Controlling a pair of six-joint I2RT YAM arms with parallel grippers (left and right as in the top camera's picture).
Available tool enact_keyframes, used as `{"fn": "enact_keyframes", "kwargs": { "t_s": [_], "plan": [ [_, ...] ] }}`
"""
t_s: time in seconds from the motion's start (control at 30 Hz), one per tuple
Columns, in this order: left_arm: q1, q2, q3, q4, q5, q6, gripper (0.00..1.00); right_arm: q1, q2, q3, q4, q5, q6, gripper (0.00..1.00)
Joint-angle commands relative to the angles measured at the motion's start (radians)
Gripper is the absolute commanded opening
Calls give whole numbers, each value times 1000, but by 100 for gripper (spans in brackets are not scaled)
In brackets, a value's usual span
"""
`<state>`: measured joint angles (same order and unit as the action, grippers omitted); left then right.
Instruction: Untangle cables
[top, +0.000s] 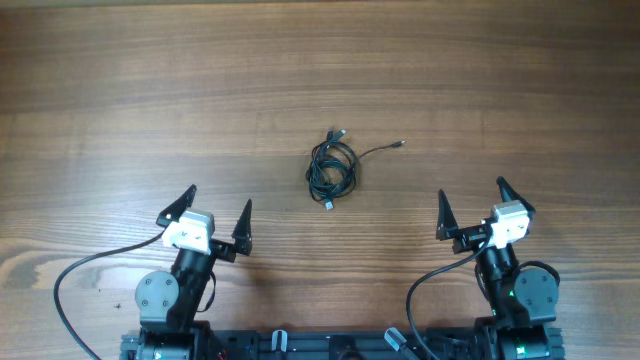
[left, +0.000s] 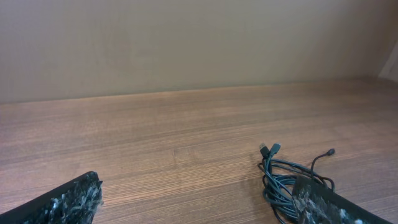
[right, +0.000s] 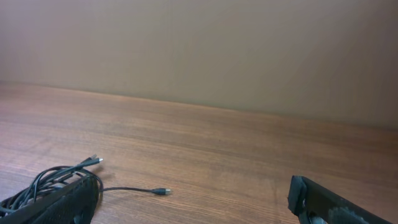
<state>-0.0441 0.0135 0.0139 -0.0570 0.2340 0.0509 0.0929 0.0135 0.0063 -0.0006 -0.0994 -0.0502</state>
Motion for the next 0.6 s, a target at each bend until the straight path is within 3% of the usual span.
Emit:
{"fn": "enact_keyframes", "kwargs": {
  "t_s": [0.0, 0.57],
  "plan": [
    [-5, -10, -8, 1, 11, 5, 100, -6, -6, -1, 3, 14, 12, 100],
    [-5, -10, -8, 2, 1, 5, 100, -6, -6, -1, 4, 13, 5, 100]
  ]
}}
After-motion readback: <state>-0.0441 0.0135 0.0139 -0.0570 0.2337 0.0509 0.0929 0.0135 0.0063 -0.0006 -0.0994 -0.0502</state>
